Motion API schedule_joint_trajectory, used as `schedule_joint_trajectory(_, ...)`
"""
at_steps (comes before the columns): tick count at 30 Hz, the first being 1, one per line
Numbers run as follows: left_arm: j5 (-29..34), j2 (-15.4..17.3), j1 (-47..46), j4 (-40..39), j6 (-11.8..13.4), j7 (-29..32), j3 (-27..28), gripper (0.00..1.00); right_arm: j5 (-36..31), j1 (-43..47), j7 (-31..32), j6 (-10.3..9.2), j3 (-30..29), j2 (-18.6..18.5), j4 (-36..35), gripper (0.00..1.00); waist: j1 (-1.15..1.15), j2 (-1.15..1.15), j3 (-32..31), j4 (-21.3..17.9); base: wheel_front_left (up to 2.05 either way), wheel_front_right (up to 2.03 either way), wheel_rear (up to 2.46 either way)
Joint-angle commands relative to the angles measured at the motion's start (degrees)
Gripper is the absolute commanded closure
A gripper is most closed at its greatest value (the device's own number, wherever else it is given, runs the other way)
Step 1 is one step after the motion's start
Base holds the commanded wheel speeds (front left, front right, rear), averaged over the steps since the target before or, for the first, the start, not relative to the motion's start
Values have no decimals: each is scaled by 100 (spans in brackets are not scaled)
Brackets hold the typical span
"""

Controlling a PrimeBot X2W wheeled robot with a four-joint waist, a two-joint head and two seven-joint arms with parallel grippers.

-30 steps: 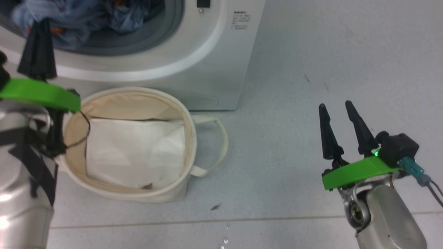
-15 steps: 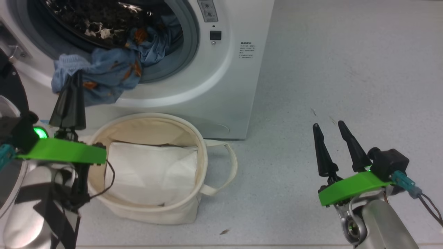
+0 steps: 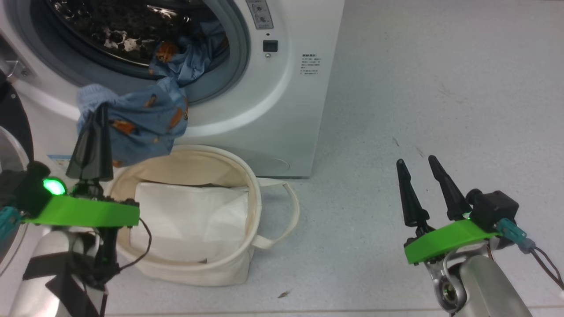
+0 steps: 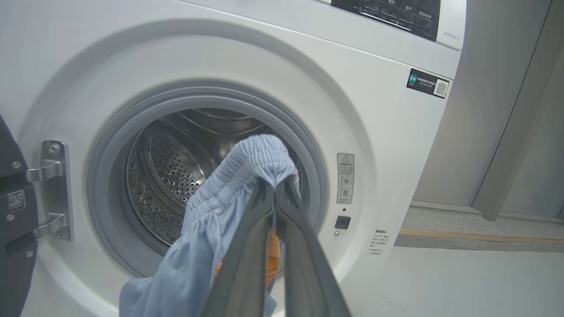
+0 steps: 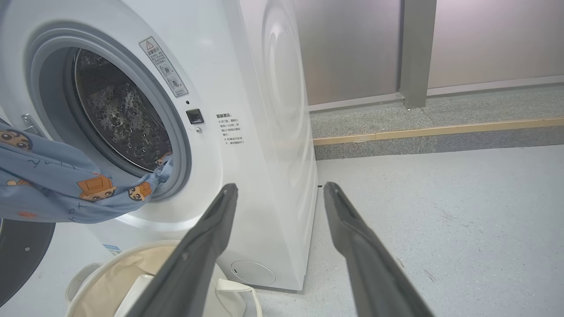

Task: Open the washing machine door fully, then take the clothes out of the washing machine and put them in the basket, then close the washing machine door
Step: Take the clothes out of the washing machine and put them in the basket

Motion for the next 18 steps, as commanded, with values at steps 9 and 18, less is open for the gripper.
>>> schedule_joint_trajectory(9, -166, -41, -331, 1179, -34, -32, -301, 100, 7, -225, -28, 5, 113, -77, -274, 0, 1, 0, 400, -96, 0, 0, 0)
schedule_joint_trajectory(18, -357, -136, -792, 2446, -34, -33, -634, 100, -51, -365, -28, 5, 48, -102, -426, 0, 1, 0, 870, -234, 0, 0, 0)
